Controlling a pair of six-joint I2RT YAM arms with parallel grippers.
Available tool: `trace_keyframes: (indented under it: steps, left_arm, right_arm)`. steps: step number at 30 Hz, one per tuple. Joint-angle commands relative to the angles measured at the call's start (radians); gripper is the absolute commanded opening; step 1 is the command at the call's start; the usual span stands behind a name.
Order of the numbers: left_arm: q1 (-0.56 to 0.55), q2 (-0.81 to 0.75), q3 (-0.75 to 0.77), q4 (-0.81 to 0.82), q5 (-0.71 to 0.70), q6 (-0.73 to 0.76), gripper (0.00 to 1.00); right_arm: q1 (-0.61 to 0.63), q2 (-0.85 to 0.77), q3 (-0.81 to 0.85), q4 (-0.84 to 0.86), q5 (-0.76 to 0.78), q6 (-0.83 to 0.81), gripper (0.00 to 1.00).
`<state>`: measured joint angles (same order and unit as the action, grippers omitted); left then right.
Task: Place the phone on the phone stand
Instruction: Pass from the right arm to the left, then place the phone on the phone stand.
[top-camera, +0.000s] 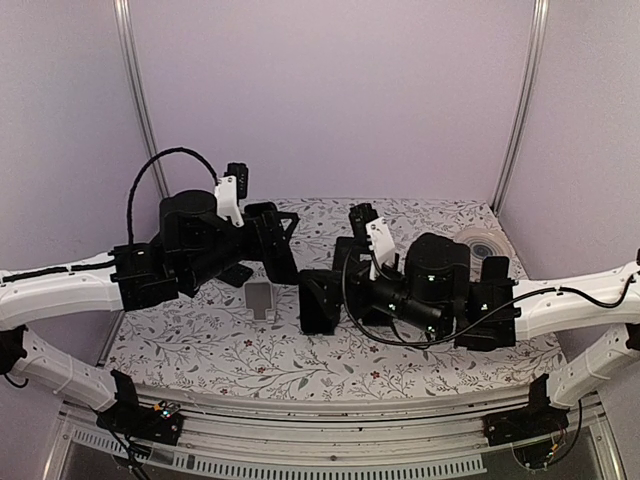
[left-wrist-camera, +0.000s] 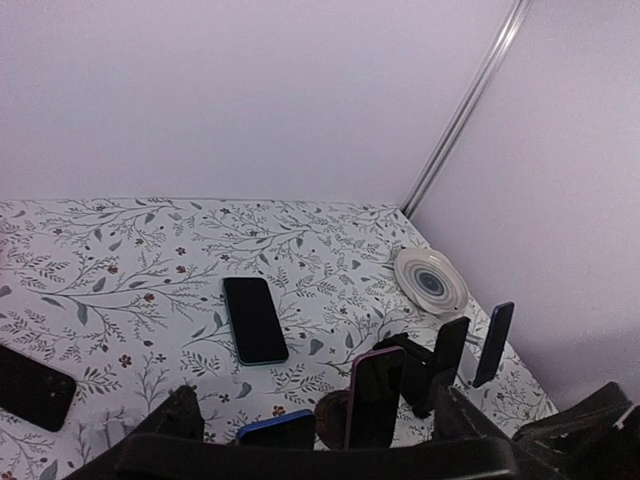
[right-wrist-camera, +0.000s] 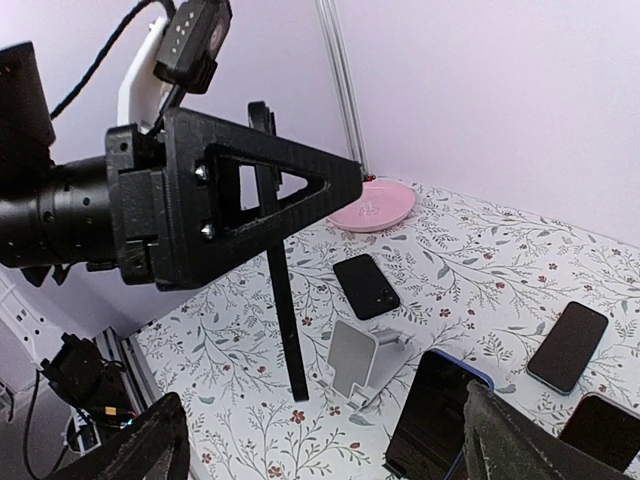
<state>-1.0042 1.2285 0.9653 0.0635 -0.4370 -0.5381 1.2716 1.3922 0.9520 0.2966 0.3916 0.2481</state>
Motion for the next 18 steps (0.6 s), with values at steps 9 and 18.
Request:
trace_keyframes:
  steps: [9,18]
  left_arm:
    - [0.124,-0.018,-0.088,-0.053,-0.180,0.071,0.00]
    - [0.155,0.154,-0.083,-0.011,-0.236,0.107,0.00]
  right_arm:
    - [-0.057,-0.256,-0.091,-0.079,-0.021,0.036,0.99]
    - [-0.082,-0.456,-0.151,-0.097,-0.032,0.017,0.99]
